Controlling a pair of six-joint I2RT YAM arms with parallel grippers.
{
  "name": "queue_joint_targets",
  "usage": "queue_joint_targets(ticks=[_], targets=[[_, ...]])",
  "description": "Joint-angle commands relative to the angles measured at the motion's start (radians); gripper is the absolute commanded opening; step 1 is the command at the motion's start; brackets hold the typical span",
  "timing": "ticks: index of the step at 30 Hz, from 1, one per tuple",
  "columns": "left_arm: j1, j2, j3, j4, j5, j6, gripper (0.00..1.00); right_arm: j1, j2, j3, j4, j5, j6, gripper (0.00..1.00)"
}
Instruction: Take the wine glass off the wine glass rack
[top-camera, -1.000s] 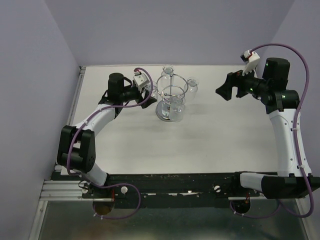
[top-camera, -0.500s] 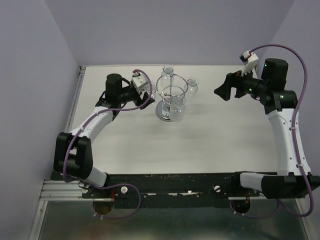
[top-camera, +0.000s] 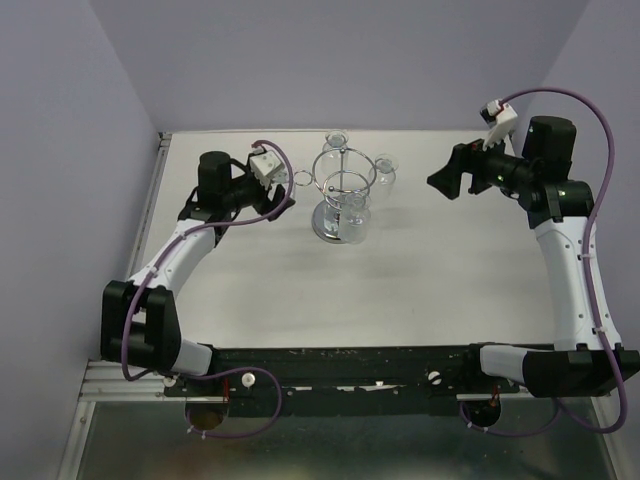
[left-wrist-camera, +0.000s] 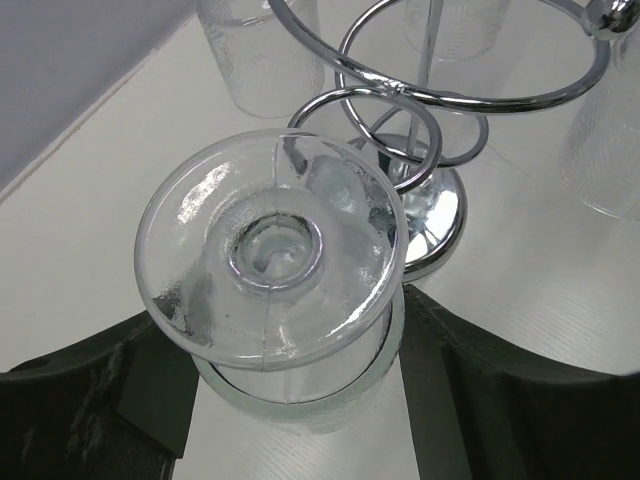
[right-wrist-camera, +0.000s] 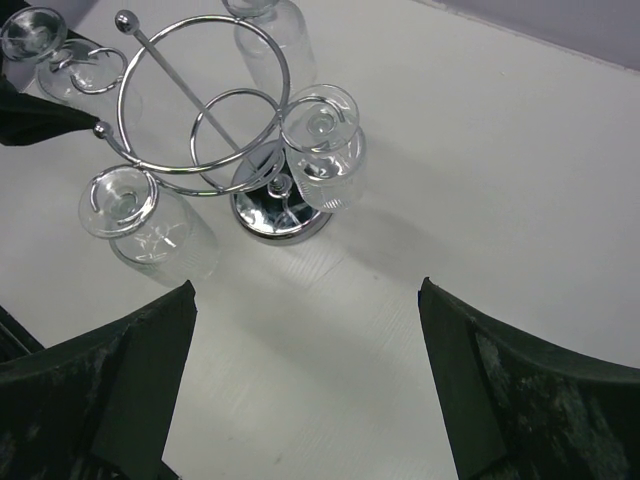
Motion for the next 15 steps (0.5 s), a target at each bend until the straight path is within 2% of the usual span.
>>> queue_joint_targets(ticks=[1, 5, 9, 12, 15], targets=[[0.03, -0.082, 0.022, -0.036, -0.041, -0.033, 0.0, -0.003, -0.021, -0.03, 0.084, 0.071, 0.005, 0.99], [0.033, -0.141, 0.087, -0.157, -0.099, -0.076, 0.0, 0.0, -0.053, -0.039, 0.157, 0.132, -0.05, 0.99], [0.033, -0.168, 0.253, -0.358, -0.13, -0.1, 0.0, 0.0, -0.077, -0.053, 0.229, 0.143, -0.087, 0.97], [0.033, -0.159, 0.382, -0.534, -0.116, -0.113, 0.0, 0.089, -0.119, -0.109, 0.317, 0.152, -0.165, 0.95], [0.035, -0.167, 0.44, -0.61, -0.144, -0.174, 0.0, 0.214, -0.154, -0.165, 0.389, 0.195, -0.236, 0.95]])
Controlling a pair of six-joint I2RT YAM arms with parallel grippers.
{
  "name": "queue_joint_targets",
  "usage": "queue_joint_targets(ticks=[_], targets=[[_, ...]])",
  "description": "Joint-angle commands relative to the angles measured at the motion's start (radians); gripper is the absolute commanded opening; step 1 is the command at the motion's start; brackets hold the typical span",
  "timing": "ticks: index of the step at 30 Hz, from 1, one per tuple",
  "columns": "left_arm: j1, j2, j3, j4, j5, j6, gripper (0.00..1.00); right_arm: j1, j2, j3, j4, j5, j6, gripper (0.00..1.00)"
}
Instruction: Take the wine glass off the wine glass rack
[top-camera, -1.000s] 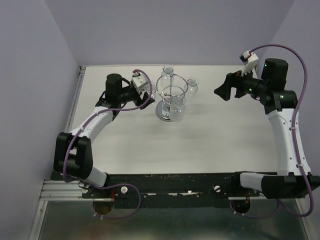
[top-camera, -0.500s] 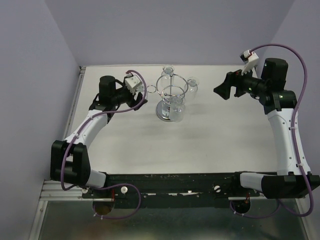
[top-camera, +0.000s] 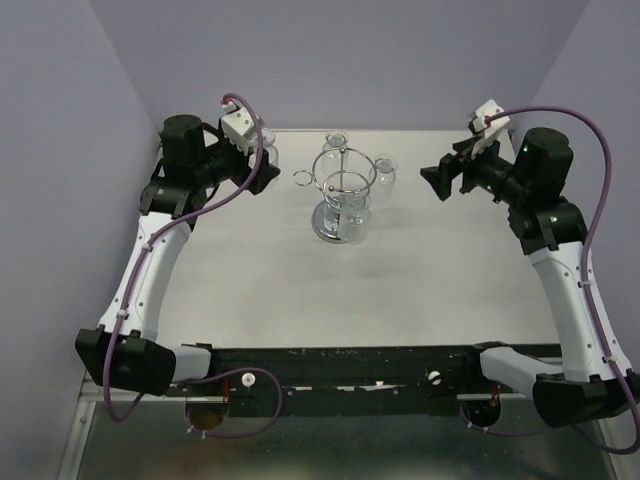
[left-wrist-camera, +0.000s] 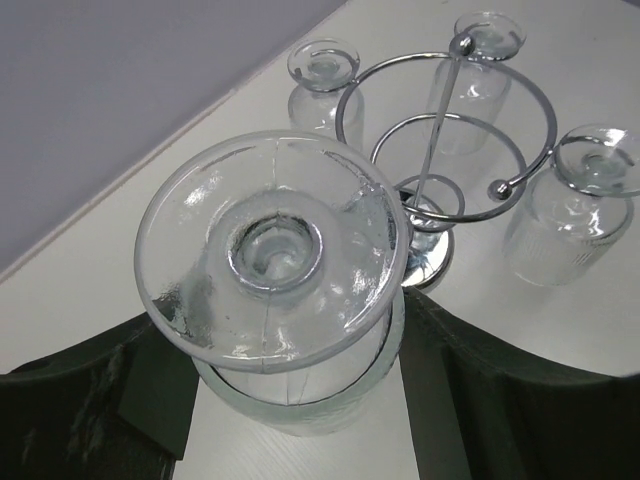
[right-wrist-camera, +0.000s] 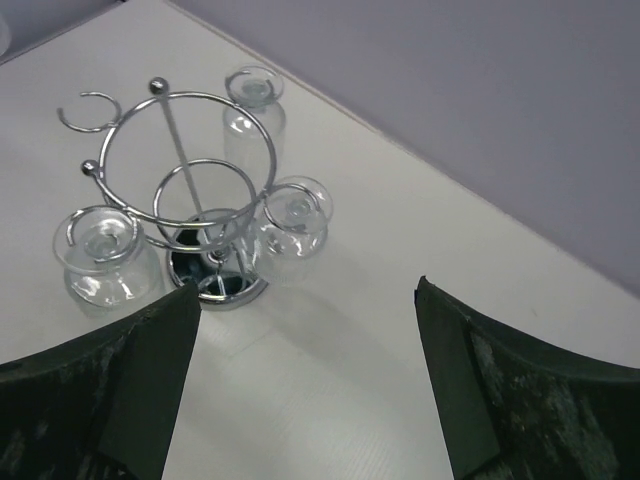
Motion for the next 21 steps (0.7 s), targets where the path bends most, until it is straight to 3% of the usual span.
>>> queue_joint_targets(ticks=[1, 4, 7, 11, 17, 21], targets=[[0.004, -0.05, 0.108, -0.193, -0.043, -0.111, 0.0, 0.172, -0.049, -0.073, 0.149, 0.08, -0.137, 0.95], [0.049, -0.064, 0.109, -0.202, 0.001, -0.269, 0.0, 0.352, -0.058, -0.096, 0.152, 0.146, -0.256, 0.95], [0.142, -0.066, 0.095, -0.219, 0.146, -0.431, 0.0, 0.514, -0.047, -0.093, 0.156, 0.25, -0.351, 0.96], [0.266, -0.05, 0.001, -0.169, 0.384, -0.626, 0.0, 0.635, 0.01, -0.022, 0.129, 0.307, -0.362, 0.91], [0.334, -0.012, -0.242, 0.141, 0.712, -1.135, 0.0, 0.799, 0.102, -0.021, 0.23, 0.418, -0.439, 0.86], [0.356, -0.037, -0.394, 0.322, 0.751, -1.321, 0.0, 0.904, 0.151, -0.073, 0.386, 0.522, -0.515, 0.85]])
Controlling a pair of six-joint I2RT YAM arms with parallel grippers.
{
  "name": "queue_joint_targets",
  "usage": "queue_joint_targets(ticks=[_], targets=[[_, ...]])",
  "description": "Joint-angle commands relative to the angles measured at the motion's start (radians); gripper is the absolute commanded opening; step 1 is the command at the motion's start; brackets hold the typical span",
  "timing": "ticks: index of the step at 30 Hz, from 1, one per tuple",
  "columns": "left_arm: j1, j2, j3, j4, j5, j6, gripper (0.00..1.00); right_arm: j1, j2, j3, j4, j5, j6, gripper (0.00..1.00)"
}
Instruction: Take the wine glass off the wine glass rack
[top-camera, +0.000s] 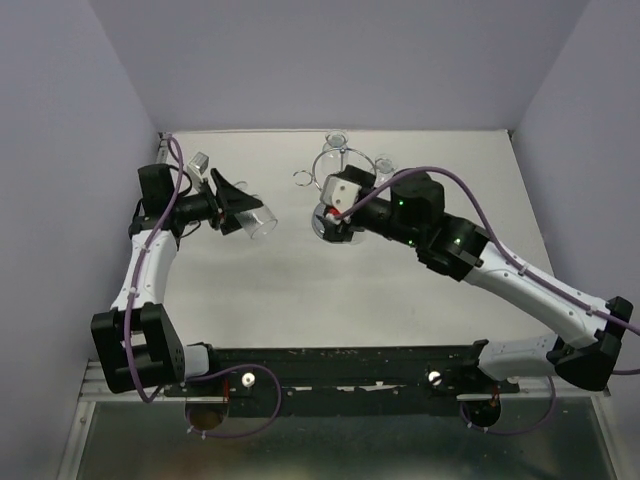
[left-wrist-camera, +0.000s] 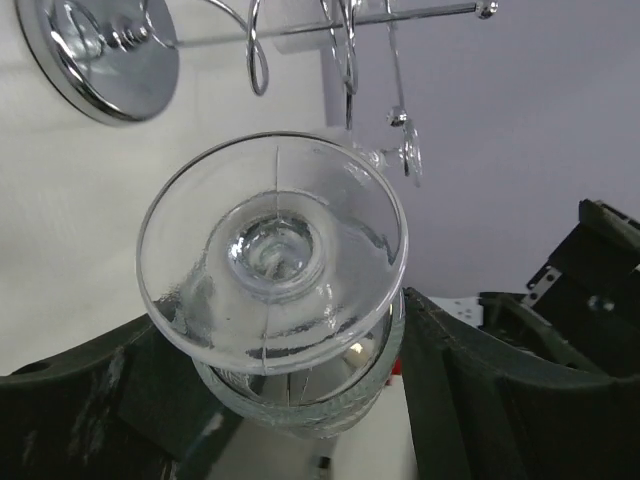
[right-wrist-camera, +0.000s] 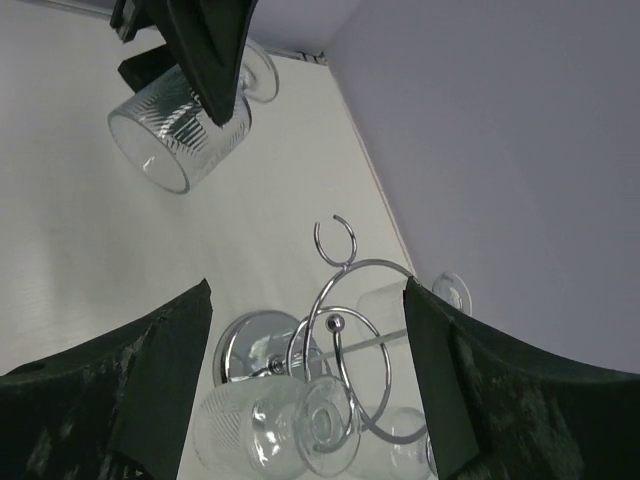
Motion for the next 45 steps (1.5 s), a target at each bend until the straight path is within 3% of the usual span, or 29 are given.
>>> queue_joint_targets(ticks=[1, 4, 5, 7, 10, 15, 18, 21, 31, 45], targets=[[0.024, -0.048, -0.145, 0.358, 0.206, -0.436, 0.0, 0.116, 0.042, -0.053, 0.207, 0.158, -0.119, 0.84], [0.028, -0.084, -0.312, 0.727, 0.201, -0.827, 0.0, 0.184, 0.043, -0.148, 0.333, 0.198, -0.191, 0.85], [0.031, -0.088, -0.334, 0.748, 0.197, -0.851, 0.0, 0.204, 0.042, -0.181, 0.378, 0.21, -0.203, 0.85], [0.047, -0.097, -0.336, 0.498, 0.169, -0.746, 0.0, 0.227, 0.036, -0.228, 0.45, 0.204, -0.2, 0.85], [0.073, -0.121, -0.371, 0.448, 0.166, -0.747, 0.0, 0.245, 0.062, -0.228, 0.439, 0.175, -0.185, 0.8], [0.08, -0.186, -0.379, 0.331, 0.167, -0.69, 0.0, 0.249, 0.143, -0.168, 0.404, 0.208, -0.098, 0.64], [0.08, -0.221, -0.399, 0.254, 0.157, -0.669, 0.0, 0.252, 0.161, -0.157, 0.381, 0.175, -0.067, 0.62], [0.081, -0.243, -0.422, 0.247, 0.155, -0.664, 0.0, 0.256, 0.201, -0.133, 0.366, 0.189, -0.036, 0.57], [0.08, -0.266, -0.428, 0.253, 0.135, -0.669, 0.0, 0.256, 0.315, -0.047, 0.376, 0.227, 0.071, 0.54], [0.065, -0.273, -0.423, 0.193, 0.129, -0.683, 0.0, 0.279, 0.422, 0.001, 0.476, 0.294, 0.044, 0.37]])
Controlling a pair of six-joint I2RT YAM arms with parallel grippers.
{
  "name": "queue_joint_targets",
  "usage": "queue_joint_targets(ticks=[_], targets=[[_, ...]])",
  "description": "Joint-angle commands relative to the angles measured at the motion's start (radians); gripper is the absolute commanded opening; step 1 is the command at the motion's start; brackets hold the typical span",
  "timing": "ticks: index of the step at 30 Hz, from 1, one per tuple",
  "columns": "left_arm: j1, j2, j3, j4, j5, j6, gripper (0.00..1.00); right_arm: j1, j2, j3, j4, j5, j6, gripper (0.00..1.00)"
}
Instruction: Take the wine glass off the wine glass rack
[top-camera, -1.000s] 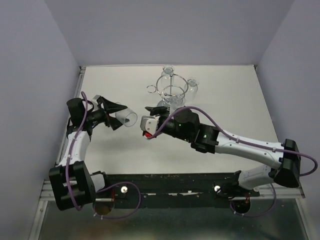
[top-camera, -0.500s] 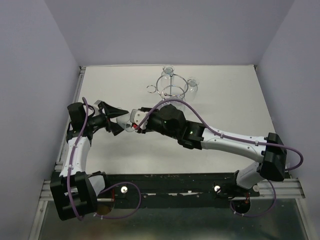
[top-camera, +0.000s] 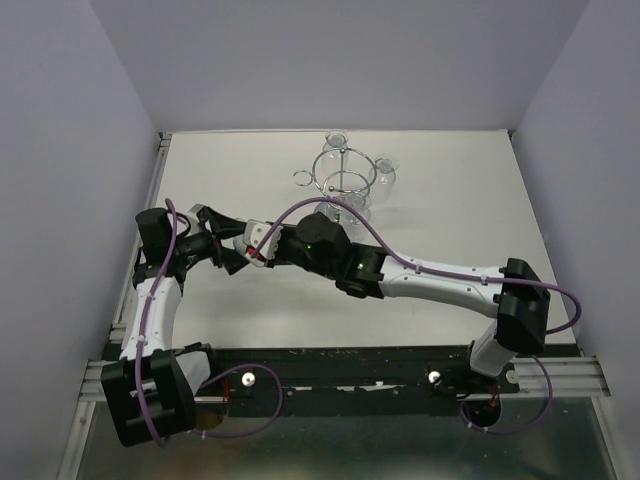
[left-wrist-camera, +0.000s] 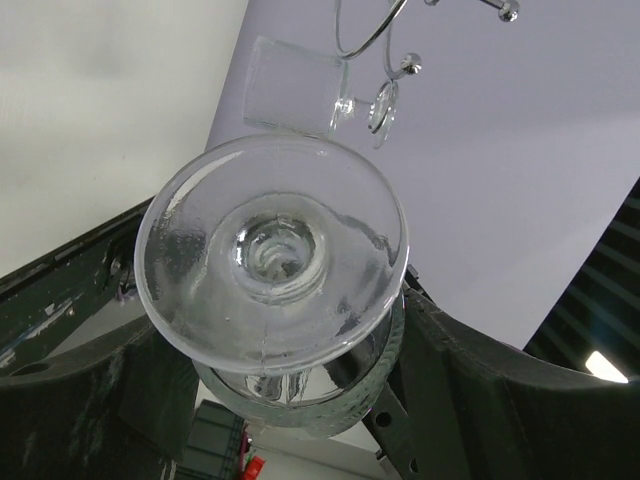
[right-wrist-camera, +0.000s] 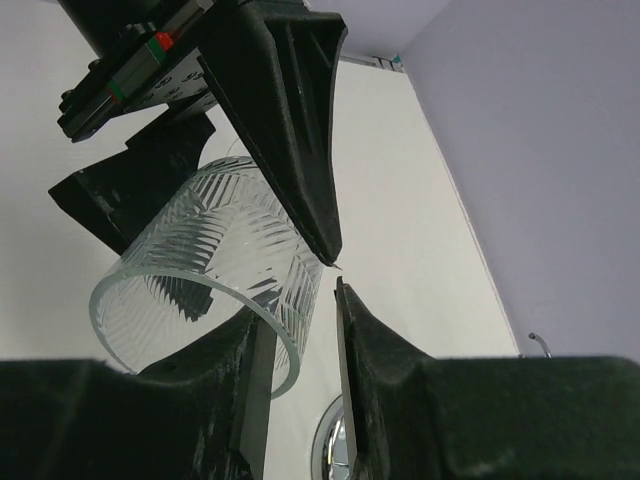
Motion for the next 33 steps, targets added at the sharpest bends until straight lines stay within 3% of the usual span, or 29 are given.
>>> queue_joint_targets(ticks=[1, 11, 12, 15, 16, 17, 19, 22, 33], targets=[[-0.004, -0.008, 0.016, -0.018, 0.011, -0.025, 0.0, 0.011, 0.029, 0.037, 0.084, 0.055, -0.011, 0.37], [-0.003, -0.017, 0.01, -0.073, -0.006, -0.039, 0.0, 0.016, 0.037, 0.006, 0.19, 0.129, -0.023, 0.38], [-0.004, -0.015, 0.01, -0.074, -0.006, -0.039, 0.0, 0.019, 0.034, 0.001, 0.209, 0.135, -0.031, 0.35], [-0.003, -0.014, 0.007, -0.084, -0.01, -0.037, 0.0, 0.021, 0.028, 0.004, 0.226, 0.138, -0.037, 0.03], [-0.003, -0.015, 0.003, -0.085, -0.013, -0.034, 0.02, 0.022, 0.025, 0.009, 0.221, 0.135, -0.039, 0.01], [-0.003, -0.015, 0.003, -0.082, -0.021, -0.031, 0.14, 0.022, 0.022, 0.012, 0.218, 0.133, -0.037, 0.01], [0.002, -0.014, 0.0, -0.062, -0.042, -0.02, 0.51, 0.022, 0.014, 0.017, 0.2, 0.129, -0.028, 0.01], [0.016, -0.014, 0.005, -0.018, -0.056, -0.014, 0.98, 0.022, -0.017, 0.012, 0.172, 0.138, -0.014, 0.01], [0.046, 0.011, 0.063, 0.01, -0.066, 0.067, 0.99, -0.054, -0.195, -0.022, 0.137, 0.182, 0.012, 0.01]])
